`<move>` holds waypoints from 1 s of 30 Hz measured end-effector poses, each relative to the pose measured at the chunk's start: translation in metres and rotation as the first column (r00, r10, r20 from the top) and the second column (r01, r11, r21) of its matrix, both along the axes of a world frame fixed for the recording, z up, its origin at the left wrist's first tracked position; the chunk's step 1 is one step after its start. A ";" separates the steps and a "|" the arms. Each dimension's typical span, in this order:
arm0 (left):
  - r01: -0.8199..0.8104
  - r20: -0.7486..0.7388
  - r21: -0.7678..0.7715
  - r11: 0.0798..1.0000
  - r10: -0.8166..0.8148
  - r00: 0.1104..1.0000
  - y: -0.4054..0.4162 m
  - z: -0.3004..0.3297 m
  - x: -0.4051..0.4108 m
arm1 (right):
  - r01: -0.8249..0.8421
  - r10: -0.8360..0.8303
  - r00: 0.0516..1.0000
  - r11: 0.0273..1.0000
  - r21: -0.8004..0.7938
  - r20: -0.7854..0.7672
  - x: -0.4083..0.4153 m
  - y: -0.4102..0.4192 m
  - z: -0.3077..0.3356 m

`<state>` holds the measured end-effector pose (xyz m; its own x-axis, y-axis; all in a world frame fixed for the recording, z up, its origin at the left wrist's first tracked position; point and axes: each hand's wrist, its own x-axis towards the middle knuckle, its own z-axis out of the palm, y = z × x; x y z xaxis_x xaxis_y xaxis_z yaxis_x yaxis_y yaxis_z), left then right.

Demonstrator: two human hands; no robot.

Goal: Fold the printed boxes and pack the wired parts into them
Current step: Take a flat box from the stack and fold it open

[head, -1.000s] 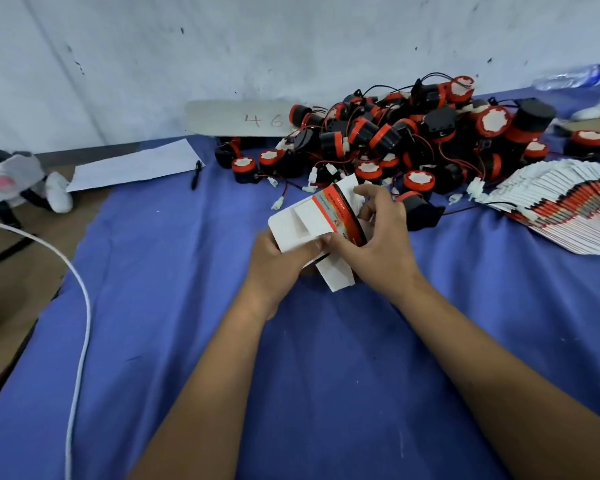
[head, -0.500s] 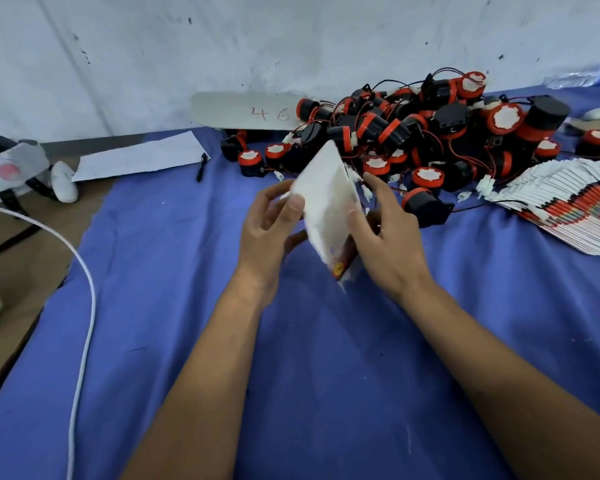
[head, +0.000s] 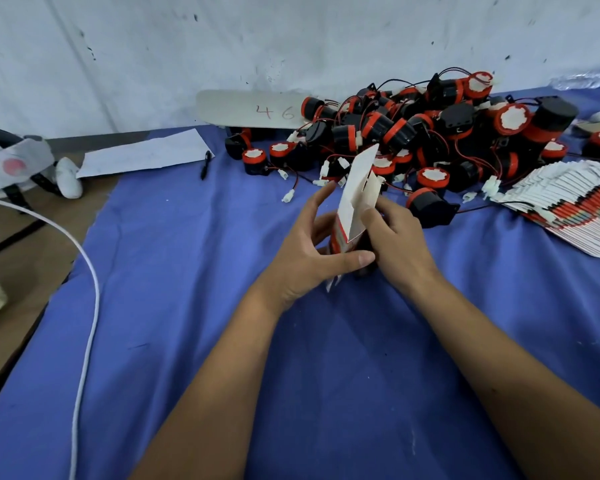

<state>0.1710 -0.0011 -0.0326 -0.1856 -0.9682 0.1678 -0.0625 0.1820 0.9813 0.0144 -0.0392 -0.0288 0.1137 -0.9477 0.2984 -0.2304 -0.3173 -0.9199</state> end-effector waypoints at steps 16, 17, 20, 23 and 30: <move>-0.348 -0.134 0.036 0.937 0.349 0.927 -0.009 0.002 0.014 | -0.260 0.257 0.961 0.966 0.014 0.105 0.001 0.005 0.001; -0.330 -0.130 0.027 0.943 0.331 0.935 -0.008 0.003 0.013 | -0.272 0.265 0.953 0.962 0.031 0.145 0.000 0.004 0.001; -0.316 -0.119 0.008 0.949 0.314 0.942 -0.009 0.002 0.012 | -0.281 0.269 0.947 0.958 0.048 0.179 -0.001 0.003 0.000; -0.316 -0.114 0.013 0.949 0.315 0.942 -0.008 0.001 0.012 | -0.275 0.265 0.953 0.960 0.051 0.149 0.000 0.002 -0.003; -0.455 -0.054 0.077 0.887 0.459 0.887 -0.009 0.005 0.011 | -0.155 -0.080 0.892 0.871 -0.467 -0.445 -0.003 -0.004 -0.006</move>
<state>0.1821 -0.0105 -0.0278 0.2895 -0.9517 0.1026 -0.0568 0.0899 0.9943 0.0111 -0.0428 -0.0349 0.3746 -0.6894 0.6200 -0.5470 -0.7042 -0.4526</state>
